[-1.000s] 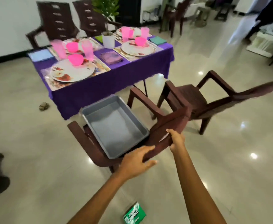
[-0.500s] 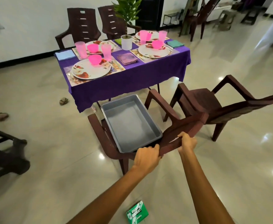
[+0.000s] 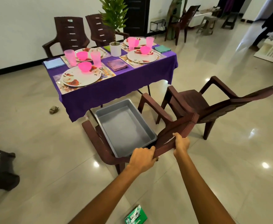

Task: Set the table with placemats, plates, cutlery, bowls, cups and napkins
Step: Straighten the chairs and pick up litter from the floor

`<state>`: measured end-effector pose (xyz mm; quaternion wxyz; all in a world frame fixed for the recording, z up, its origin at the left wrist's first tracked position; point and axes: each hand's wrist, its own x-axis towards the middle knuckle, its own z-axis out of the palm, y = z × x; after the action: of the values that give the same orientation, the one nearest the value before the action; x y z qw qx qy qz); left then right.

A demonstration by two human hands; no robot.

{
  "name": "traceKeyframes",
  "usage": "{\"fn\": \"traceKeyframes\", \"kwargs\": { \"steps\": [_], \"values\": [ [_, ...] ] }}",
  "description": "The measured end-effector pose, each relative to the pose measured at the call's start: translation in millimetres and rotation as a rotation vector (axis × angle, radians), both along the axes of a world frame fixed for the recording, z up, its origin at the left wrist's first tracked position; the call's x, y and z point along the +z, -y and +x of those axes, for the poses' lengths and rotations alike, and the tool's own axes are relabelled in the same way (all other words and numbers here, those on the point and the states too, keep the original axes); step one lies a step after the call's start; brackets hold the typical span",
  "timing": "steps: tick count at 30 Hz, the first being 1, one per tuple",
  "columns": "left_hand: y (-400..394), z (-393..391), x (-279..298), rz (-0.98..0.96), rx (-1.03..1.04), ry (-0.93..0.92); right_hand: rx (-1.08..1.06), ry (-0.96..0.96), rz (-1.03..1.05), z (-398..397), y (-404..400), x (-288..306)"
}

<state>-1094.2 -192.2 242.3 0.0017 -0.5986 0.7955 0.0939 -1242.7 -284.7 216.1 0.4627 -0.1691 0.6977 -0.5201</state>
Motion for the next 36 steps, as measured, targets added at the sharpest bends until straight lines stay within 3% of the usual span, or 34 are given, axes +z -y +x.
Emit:
{"fn": "traceKeyframes", "kwargs": {
  "steps": [5,11,17,22,25,27,31,36],
  "values": [
    [24.8,-2.2,12.3,0.306,0.034,-0.194,0.074,-0.069,-0.047,-5.2,-12.0,9.6],
    [66.7,-76.3,28.2,0.077,0.022,-0.294,-0.035,-0.256,-0.153,-53.6,1.0,38.7],
    [145.9,-207.9,42.0,-0.215,-0.056,-0.416,-0.087,-0.307,-0.295,-168.0,77.8,64.0],
    [237.9,-330.0,41.4,-0.273,-0.017,-0.504,0.001,-0.394,-0.324,-292.3,157.8,65.9],
    [296.0,-387.1,36.3,-0.278,0.037,-0.457,0.083,-0.409,-0.268,-359.9,201.9,64.1],
    [329.4,-417.5,35.4,-0.253,0.082,-0.427,0.082,-0.362,-0.209,-401.3,233.5,62.4],
    [376.2,-444.6,19.8,-0.158,0.063,-0.375,-0.054,-0.010,-0.091,-456.6,284.6,59.7],
    [412.2,-434.0,-15.6,0.002,0.013,-0.491,0.004,0.282,0.010,-475.3,339.8,43.6]
  ]
}}
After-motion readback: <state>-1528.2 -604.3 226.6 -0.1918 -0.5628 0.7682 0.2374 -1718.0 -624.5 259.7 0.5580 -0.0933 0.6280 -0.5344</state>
